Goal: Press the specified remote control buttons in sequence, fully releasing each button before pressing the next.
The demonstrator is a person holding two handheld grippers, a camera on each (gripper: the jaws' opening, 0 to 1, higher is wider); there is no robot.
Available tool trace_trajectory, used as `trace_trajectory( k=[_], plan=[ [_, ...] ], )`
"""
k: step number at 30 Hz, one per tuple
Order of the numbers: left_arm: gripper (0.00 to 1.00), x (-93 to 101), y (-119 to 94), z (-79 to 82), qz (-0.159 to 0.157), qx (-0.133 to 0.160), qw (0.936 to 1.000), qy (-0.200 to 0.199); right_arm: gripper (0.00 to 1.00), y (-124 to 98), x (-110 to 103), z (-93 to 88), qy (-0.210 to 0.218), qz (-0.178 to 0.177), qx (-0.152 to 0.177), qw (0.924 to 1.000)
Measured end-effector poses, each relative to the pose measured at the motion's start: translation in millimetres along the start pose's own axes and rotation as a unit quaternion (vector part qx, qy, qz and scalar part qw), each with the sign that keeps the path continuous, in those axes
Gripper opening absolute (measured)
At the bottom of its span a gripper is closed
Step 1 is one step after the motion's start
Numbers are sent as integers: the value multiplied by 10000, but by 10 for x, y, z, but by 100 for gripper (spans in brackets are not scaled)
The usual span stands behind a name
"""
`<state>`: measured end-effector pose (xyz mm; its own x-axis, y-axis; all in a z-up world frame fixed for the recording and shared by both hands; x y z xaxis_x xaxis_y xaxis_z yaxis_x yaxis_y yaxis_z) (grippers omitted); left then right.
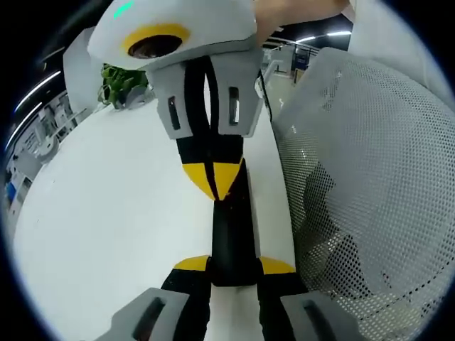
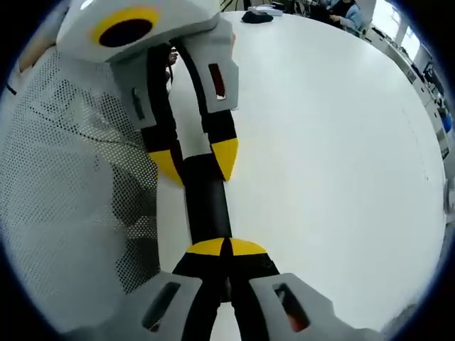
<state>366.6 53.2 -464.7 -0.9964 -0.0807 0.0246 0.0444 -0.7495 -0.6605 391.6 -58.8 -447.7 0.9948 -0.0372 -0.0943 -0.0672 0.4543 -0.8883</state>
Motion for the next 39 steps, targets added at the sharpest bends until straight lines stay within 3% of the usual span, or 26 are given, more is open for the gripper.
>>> trace_trajectory(
  k=[5,8,18,26,37,39],
  plan=[
    [24,1,0,-2,-1,-9,10000,22,0,-11,-91,-1,-359,-261,248,9987],
    [24,11,-5,5,-1,-10,10000,27,0,-1,-179,54,-249,-175,553,9980],
    [24,29,-13,19,-5,-9,10000,29,0,42,-228,66,-713,-273,380,9964],
    [24,30,-12,20,7,-15,10000,14,0,35,-230,59,-411,-450,510,9968],
    [24,5,3,-2,0,21,10000,13,0,41,-211,59,-465,-362,612,9964],
    [24,8,1,0,6,20,10000,7,0,69,-227,107,-103,-216,820,9963]
  ],
)
Point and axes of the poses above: the point that each gripper's makers call its tool centre point, and the gripper's own axes: y roughly forward along the fingers, x roughly to its right, z roughly out of its top, the point moved 7 cm from there along -y, roughly backward along the fingers, and after that the axes turned 9 degrees about x, right-handed, at the moved point
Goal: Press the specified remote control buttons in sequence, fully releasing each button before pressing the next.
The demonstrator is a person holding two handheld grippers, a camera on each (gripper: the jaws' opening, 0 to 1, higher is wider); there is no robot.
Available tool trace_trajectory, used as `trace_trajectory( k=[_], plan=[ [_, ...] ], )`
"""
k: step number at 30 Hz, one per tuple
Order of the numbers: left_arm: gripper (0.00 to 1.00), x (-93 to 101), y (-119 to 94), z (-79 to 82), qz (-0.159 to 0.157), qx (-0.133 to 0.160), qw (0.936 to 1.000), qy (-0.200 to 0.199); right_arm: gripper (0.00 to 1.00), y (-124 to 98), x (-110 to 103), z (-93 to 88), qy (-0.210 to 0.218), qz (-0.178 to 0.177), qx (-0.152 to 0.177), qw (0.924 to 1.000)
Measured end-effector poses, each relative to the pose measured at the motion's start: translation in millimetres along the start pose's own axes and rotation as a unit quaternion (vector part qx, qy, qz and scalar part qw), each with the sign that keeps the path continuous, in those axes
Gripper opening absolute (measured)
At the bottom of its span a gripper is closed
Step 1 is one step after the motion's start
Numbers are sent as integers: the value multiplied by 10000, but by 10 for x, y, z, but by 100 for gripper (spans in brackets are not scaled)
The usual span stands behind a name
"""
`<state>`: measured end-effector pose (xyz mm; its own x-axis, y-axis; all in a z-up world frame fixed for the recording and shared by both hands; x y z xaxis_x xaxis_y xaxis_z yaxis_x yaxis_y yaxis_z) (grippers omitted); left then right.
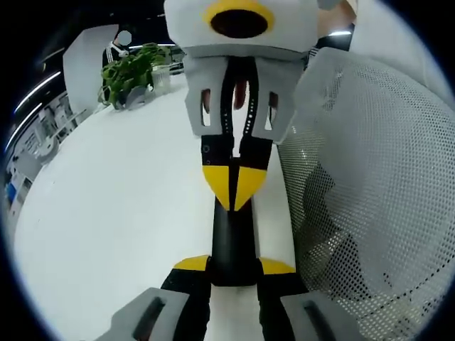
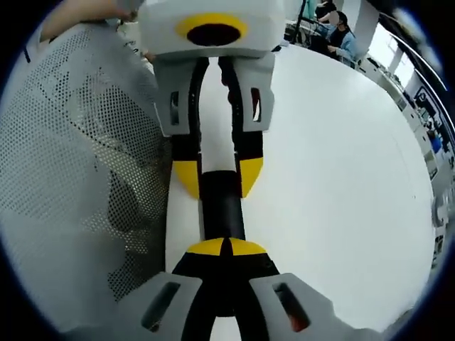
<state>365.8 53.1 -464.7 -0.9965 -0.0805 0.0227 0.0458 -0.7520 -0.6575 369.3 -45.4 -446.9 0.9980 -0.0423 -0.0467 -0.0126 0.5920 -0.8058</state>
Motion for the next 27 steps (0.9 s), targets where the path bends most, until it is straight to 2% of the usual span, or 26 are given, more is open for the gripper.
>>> trace_trajectory(
  k=[1,2,3,4,6,15,17,20,22,24,27],
  plan=[
    [24,1,-1,0,1,3,10000,1,0,23,-22,13,141,138,38,9998],
    [24,1,-1,0,1,7,10000,4,0,25,18,24,-64,42,-87,9999],
    [24,0,-1,-1,0,11,10000,-3,0,17,13,28,-302,90,-206,9993],
    [24,-2,-1,-2,-3,15,10000,-3,0,15,5,33,-460,24,-227,9987],
    [24,-2,-1,-2,-3,23,10000,-10,0,10,-36,15,-454,-55,-215,9987],
    [24,-2,2,-2,8,17,10000,-5,0,-1,36,-11,-223,-190,-270,9992],
    [24,4,-2,4,7,14,10000,-2,0,6,26,-1,-332,-179,-355,9987],
    [24,0,1,2,-3,18,10000,1,0,11,6,16,-854,-133,-506,9950],
    [24,-3,3,0,-10,20,10000,5,0,8,-32,22,-1437,-131,-468,9884],
    [24,-4,5,1,-15,11,10000,13,0,-4,-53,-8,-1250,-177,-414,9911],
    [24,-4,6,1,-16,-2,10000,13,0,19,-20,48,-1143,-154,-608,9915]
  ],
)
Point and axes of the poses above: the point that each gripper's makers call its tool centre point, and the gripper's own axes: y roughly forward along the fingers, x roughly to its right, z roughly out of its top, the point moved 7 cm from there along -y, roughly backward along the fingers, and after that the axes turned 9 degrees about x, right-handed, at the moved point
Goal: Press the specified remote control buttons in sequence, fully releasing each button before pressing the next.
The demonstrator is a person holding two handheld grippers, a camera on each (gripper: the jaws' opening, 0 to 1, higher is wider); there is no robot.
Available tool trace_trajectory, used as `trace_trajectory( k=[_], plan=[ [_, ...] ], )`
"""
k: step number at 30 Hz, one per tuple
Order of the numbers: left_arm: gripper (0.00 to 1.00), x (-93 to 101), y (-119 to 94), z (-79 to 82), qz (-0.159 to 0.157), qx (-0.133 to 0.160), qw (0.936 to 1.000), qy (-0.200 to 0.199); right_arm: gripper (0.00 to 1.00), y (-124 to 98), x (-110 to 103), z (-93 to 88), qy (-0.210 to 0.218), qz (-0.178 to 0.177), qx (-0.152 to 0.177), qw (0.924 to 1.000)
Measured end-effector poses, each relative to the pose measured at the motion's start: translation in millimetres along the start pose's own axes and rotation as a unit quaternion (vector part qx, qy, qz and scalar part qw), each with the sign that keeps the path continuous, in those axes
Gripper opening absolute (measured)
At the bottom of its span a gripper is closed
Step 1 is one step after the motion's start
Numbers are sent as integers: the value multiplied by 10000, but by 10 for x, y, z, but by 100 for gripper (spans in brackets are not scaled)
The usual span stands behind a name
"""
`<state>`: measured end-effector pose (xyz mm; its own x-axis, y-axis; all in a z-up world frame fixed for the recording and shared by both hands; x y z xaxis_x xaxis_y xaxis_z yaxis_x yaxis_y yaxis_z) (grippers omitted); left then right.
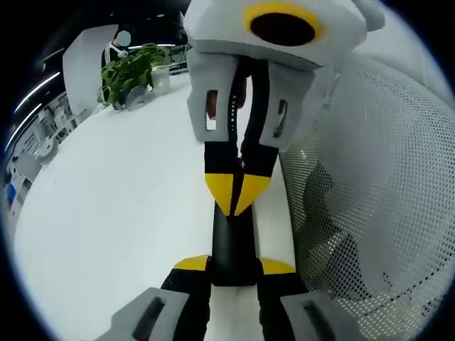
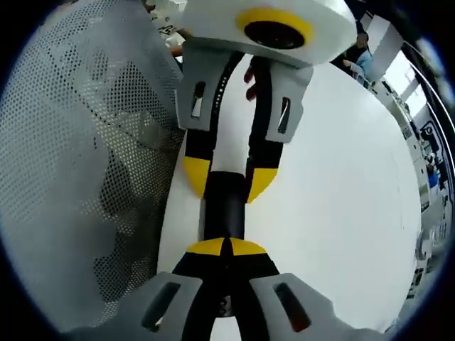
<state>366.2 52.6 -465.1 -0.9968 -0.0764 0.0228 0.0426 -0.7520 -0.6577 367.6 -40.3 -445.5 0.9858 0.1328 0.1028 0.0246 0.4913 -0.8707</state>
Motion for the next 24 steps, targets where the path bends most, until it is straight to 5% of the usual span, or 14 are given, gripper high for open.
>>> trace_trajectory(
  k=[4,6,14,20,24],
  plan=[
    [24,3,1,-4,37,17,10000,-27,0,-24,49,-84,1050,45,496,9932],
    [24,0,3,-6,44,13,10000,-31,0,-35,31,-132,1081,-75,817,9907],
    [24,0,-2,-10,17,16,10000,-48,0,-39,-67,-124,691,-453,933,9922],
    [24,4,1,-15,38,45,10000,-52,0,-25,-72,-45,-535,-276,534,9968],
    [24,6,12,-2,52,-31,10000,-33,0,-17,-60,-37,-356,-298,463,9978]
  ],
)
Point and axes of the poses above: the point that each gripper's makers call its tool centre point, and the gripper's own axes: y roughly forward along the fingers, x roughly to its right, z roughly out of its top, the point moved 7 cm from there along -y, roughly backward along the fingers, and after that the axes turned 9 degrees about x, right-handed, at the moved point
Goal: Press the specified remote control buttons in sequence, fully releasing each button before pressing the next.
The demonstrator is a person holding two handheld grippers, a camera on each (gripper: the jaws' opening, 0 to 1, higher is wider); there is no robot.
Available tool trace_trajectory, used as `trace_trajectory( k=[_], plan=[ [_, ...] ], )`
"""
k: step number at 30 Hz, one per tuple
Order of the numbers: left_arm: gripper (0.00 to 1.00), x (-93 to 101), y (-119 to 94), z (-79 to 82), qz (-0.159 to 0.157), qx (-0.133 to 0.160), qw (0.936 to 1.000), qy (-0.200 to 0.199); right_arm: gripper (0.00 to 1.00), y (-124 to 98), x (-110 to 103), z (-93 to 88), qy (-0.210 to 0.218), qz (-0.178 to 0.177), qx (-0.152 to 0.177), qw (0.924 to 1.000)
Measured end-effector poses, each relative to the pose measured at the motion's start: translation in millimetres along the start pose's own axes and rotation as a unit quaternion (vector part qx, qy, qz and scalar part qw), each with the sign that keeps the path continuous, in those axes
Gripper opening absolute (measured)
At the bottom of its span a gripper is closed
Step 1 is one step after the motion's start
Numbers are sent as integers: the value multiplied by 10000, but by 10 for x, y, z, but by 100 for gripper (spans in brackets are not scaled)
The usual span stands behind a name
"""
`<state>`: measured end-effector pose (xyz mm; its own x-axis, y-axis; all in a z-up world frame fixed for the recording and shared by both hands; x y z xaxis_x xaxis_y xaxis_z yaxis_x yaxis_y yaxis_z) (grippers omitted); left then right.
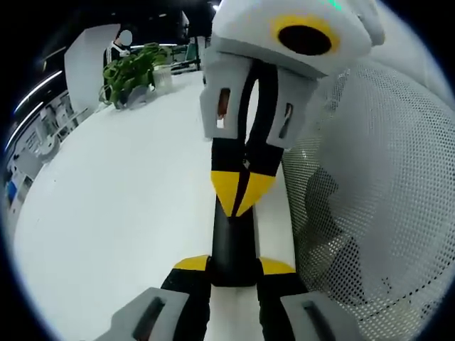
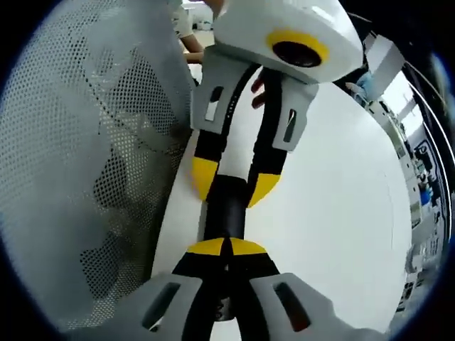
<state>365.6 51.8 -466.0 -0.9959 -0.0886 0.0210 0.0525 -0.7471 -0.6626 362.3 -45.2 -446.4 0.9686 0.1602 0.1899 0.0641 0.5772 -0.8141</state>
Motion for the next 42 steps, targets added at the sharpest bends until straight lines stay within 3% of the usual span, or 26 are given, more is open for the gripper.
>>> trace_trajectory(
  k=[4,12,18,21,24,29,32,35,40,42],
  plan=[
    [24,6,-4,-1,25,-7,10000,-7,0,-6,-7,-17,586,-150,46,9982],
    [24,12,-4,2,50,-2,10000,-11,0,-26,38,-90,1079,12,412,9933],
    [24,13,-16,-1,30,66,10000,-26,0,-12,31,-49,41,317,382,9988],
    [24,8,-18,-1,9,60,10000,-20,0,-6,27,-38,24,296,355,9989],
    [24,-2,-20,-6,-22,88,10000,-27,0,9,72,-16,289,442,195,9984],
    [24,-16,-24,-19,-33,166,9998,-104,0,11,82,-13,-262,683,215,9971],
    [24,-12,-25,-17,-28,165,9998,-111,0,17,40,22,-1158,693,110,9908],
    [24,-13,-25,-15,-29,162,9998,-111,0,31,25,41,-1313,706,-13,9888],
    [24,-16,-26,-16,-42,175,9997,-136,0,38,38,67,-1846,874,-122,9789],
    [24,-17,-24,-15,-42,165,9998,-130,0,46,36,80,-2204,958,-152,9706]
  ],
)
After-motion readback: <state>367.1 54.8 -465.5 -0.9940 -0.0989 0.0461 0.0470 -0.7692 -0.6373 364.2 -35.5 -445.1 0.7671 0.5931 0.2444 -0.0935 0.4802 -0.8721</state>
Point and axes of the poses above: the point that each gripper's makers call its tool centre point, and the gripper's own axes: y roughly forward along the fingers, x roughly to its right, z roughly out of its top, the point moved 7 cm from there along -y, roughly backward along the fingers, and after that the axes turned 9 degrees about x, right-handed, at the moved point
